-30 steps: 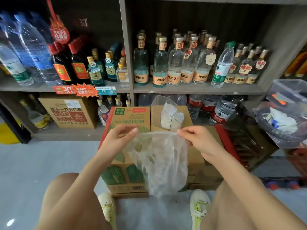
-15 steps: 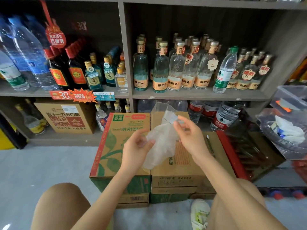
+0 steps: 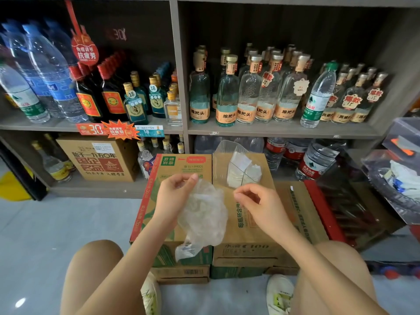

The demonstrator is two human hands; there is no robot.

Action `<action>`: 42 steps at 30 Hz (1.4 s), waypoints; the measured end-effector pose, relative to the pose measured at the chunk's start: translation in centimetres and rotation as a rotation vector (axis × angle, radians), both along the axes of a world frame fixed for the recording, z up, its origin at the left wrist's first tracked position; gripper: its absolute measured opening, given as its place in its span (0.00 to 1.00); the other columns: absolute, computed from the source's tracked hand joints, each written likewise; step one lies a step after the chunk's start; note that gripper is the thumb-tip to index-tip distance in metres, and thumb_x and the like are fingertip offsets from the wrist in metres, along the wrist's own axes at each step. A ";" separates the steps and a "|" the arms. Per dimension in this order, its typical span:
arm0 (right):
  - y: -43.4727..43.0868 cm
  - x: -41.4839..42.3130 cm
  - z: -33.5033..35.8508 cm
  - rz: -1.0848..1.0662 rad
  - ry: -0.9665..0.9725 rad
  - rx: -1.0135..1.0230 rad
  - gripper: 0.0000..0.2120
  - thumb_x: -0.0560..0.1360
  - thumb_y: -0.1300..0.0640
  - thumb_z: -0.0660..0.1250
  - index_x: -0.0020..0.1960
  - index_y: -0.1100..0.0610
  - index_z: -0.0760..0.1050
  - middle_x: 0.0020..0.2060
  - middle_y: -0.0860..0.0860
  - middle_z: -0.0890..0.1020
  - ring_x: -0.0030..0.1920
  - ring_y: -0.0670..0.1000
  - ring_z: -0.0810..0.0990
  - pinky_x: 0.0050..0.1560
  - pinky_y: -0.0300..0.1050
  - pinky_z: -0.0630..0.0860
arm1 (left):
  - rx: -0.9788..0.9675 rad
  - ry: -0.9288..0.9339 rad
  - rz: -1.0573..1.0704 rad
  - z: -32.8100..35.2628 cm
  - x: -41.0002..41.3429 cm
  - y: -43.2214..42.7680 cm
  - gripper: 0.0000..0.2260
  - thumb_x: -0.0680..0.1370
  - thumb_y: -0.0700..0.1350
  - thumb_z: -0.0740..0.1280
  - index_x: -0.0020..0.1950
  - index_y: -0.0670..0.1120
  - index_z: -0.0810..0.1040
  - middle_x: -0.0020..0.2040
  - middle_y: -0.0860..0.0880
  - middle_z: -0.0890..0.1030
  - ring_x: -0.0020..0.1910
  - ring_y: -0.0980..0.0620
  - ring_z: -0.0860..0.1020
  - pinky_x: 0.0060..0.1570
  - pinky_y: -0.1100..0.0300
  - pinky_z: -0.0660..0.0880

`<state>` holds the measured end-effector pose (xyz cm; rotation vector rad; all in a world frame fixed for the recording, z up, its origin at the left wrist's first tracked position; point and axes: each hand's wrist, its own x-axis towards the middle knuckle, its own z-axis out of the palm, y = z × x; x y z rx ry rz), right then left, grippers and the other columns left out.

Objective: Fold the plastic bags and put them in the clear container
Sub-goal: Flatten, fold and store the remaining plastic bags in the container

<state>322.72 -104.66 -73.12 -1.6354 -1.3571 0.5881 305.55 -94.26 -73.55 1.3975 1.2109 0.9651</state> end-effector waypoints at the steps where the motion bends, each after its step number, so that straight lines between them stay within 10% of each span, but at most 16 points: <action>1: 0.0 -0.2 0.3 0.024 0.010 -0.010 0.04 0.75 0.55 0.68 0.45 0.46 0.78 0.40 0.41 0.81 0.43 0.37 0.77 0.44 0.29 0.71 | 0.003 -0.005 0.014 0.1 -0.1 0.2 0.08 0.76 0.51 0.70 0.43 0.48 0.83 0.45 0.40 0.82 0.46 0.39 0.80 0.49 0.43 0.79; 5: 0.4 -2.1 0.2 0.057 -0.101 -0.071 0.14 0.69 0.42 0.69 0.53 0.42 0.74 0.44 0.40 0.78 0.46 0.39 0.74 0.47 0.33 0.71 | 0.014 -0.024 0.017 0.3 -0.1 0.4 0.08 0.77 0.50 0.69 0.44 0.47 0.82 0.40 0.47 0.81 0.40 0.52 0.76 0.40 0.61 0.72; 13: 2.2 -2.7 -0.8 0.011 -0.202 -0.106 0.05 0.72 0.51 0.71 0.40 0.46 0.75 0.40 0.41 0.78 0.43 0.39 0.74 0.43 0.35 0.69 | 0.085 0.017 0.065 0.3 -0.7 1.1 0.12 0.76 0.54 0.69 0.41 0.46 0.82 0.34 0.44 0.79 0.33 0.44 0.75 0.37 0.49 0.73; 17: 1.5 -1.4 0.8 -0.010 -0.213 -0.036 0.11 0.74 0.58 0.69 0.39 0.47 0.70 0.36 0.43 0.77 0.39 0.40 0.75 0.41 0.31 0.72 | 0.314 0.427 0.068 0.4 -2.4 1.5 0.15 0.77 0.55 0.66 0.39 0.46 0.79 0.25 0.53 0.69 0.25 0.57 0.67 0.26 0.62 0.61; 22: 1.3 0.1 2.7 0.012 -0.024 0.014 0.12 0.70 0.65 0.73 0.42 0.51 0.75 0.38 0.47 0.79 0.39 0.41 0.77 0.43 0.32 0.74 | 0.720 0.795 0.225 1.4 -3.5 1.1 0.26 0.79 0.62 0.57 0.39 0.43 0.83 0.30 0.51 0.70 0.29 0.49 0.70 0.30 0.64 0.60; 26: 1.7 0.2 4.1 0.114 0.188 -0.036 0.12 0.68 0.64 0.76 0.46 0.52 0.77 0.37 0.50 0.81 0.38 0.45 0.78 0.43 0.36 0.76 | 0.782 0.706 -0.154 3.7 -1.3 -0.6 0.34 0.71 0.74 0.53 0.59 0.51 0.81 0.56 0.51 0.80 0.57 0.51 0.76 0.58 0.54 0.67; 30: 1.9 0.0 5.3 0.206 0.191 -0.045 0.12 0.69 0.64 0.74 0.48 0.51 0.78 0.35 0.49 0.79 0.36 0.43 0.76 0.40 0.35 0.73 | 0.353 0.482 -0.578 4.4 0.3 -1.6 0.31 0.70 0.63 0.71 0.69 0.53 0.73 0.60 0.55 0.79 0.59 0.56 0.76 0.58 0.59 0.72; 35: 0.7 0.8 5.0 -0.010 0.255 -0.012 0.12 0.71 0.53 0.73 0.52 0.46 0.77 0.44 0.44 0.79 0.45 0.42 0.77 0.47 0.36 0.72 | 0.193 0.153 -0.414 3.2 -1.0 -1.4 0.13 0.71 0.46 0.75 0.55 0.48 0.81 0.46 0.54 0.83 0.45 0.57 0.80 0.47 0.62 0.74; 39: -1.0 0.0 3.4 0.130 0.245 -0.271 0.32 0.63 0.40 0.71 0.65 0.44 0.69 0.57 0.42 0.75 0.57 0.42 0.75 0.56 0.37 0.72 | 0.018 -0.184 -0.290 2.7 -1.9 -1.5 0.17 0.67 0.45 0.78 0.54 0.47 0.81 0.49 0.43 0.83 0.49 0.43 0.82 0.50 0.49 0.79; 42: -1.1 -1.1 2.0 0.088 0.245 -0.230 0.16 0.69 0.51 0.74 0.56 0.48 0.77 0.50 0.45 0.81 0.52 0.46 0.79 0.49 0.32 0.74 | -0.068 -0.354 -0.266 2.8 -2.2 -1.6 0.19 0.68 0.39 0.76 0.57 0.43 0.80 0.50 0.41 0.83 0.47 0.42 0.83 0.44 0.53 0.80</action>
